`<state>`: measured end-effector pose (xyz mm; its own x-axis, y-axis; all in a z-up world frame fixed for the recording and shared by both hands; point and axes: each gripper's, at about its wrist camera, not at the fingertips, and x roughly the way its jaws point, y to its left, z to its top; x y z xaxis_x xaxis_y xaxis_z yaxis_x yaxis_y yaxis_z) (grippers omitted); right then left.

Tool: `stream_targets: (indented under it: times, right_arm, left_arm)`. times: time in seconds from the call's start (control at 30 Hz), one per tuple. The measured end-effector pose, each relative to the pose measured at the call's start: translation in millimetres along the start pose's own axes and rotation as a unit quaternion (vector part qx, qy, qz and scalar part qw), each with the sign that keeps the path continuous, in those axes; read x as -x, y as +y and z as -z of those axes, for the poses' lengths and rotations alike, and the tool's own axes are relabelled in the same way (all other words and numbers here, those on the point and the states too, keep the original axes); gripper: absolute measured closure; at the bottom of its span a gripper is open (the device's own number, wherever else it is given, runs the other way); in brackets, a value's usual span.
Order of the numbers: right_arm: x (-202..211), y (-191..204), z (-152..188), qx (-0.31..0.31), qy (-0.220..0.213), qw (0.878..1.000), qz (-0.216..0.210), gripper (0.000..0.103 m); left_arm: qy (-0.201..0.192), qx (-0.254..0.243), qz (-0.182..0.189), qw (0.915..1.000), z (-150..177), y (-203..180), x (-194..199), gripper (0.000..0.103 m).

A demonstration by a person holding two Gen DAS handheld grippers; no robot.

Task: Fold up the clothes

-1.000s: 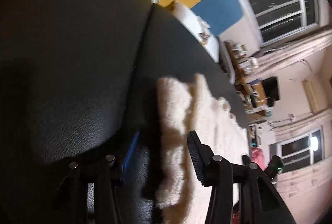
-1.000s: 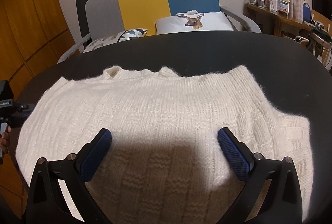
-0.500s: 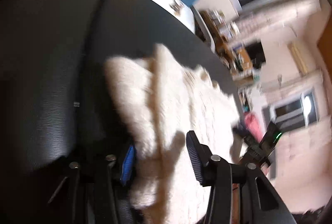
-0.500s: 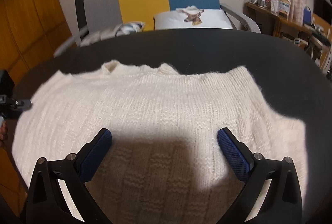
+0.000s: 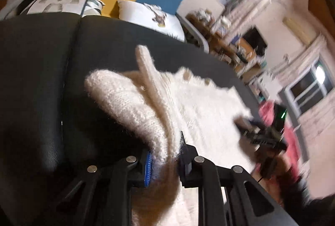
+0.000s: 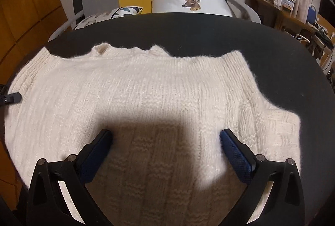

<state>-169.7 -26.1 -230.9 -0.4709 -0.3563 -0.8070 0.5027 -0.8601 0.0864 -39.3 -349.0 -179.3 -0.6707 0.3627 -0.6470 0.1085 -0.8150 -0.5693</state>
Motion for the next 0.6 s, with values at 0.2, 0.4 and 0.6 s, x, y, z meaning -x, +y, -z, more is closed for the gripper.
stream_targets:
  times: [0.2,0.4,0.6]
  right_arm:
    - [22,-5,1,0.043,0.011,0.999,-0.004,0.0]
    - [16,-7,7,0.109,0.024,0.993,-0.037,0.0]
    - [-8,-2,8,0.11,0.055,0.992,-0.042,0.0]
  left_arm:
    - [-0.028,0.047,0.086,0.9949,2,-13,14,0.086]
    - [-0.04,0.056,0.146,0.9868,2,-49,12,0.086]
    - [-0.045,0.064,0.205,0.9756,3,-86,4,0.086]
